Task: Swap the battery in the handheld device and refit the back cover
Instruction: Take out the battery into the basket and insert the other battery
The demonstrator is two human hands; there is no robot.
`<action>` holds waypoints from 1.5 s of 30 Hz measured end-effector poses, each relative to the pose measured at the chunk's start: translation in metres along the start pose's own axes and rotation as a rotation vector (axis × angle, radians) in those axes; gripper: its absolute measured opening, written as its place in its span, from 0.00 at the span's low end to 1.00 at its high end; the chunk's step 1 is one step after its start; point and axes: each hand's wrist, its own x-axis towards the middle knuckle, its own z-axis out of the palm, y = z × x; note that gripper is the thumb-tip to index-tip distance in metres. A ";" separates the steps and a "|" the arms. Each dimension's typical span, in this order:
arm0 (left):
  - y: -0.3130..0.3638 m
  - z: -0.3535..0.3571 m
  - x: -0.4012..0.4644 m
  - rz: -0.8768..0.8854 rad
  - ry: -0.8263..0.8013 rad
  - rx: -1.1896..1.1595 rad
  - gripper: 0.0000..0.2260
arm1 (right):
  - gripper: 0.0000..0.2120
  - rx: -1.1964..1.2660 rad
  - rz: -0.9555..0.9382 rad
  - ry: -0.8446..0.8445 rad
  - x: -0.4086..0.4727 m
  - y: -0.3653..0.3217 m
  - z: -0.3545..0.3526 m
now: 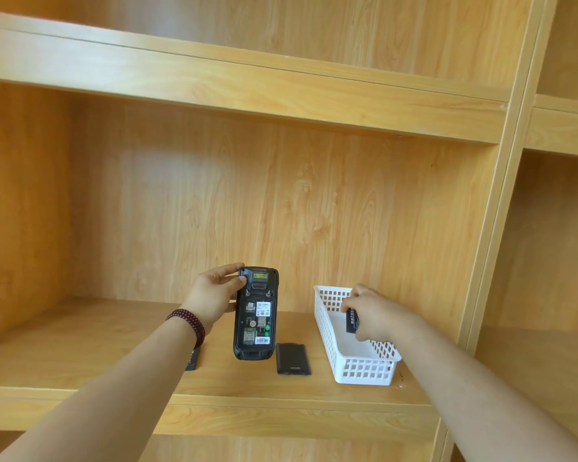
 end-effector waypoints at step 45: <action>0.008 0.025 -0.003 -0.006 -0.019 0.030 0.13 | 0.13 0.165 0.255 -0.171 0.026 -0.011 0.041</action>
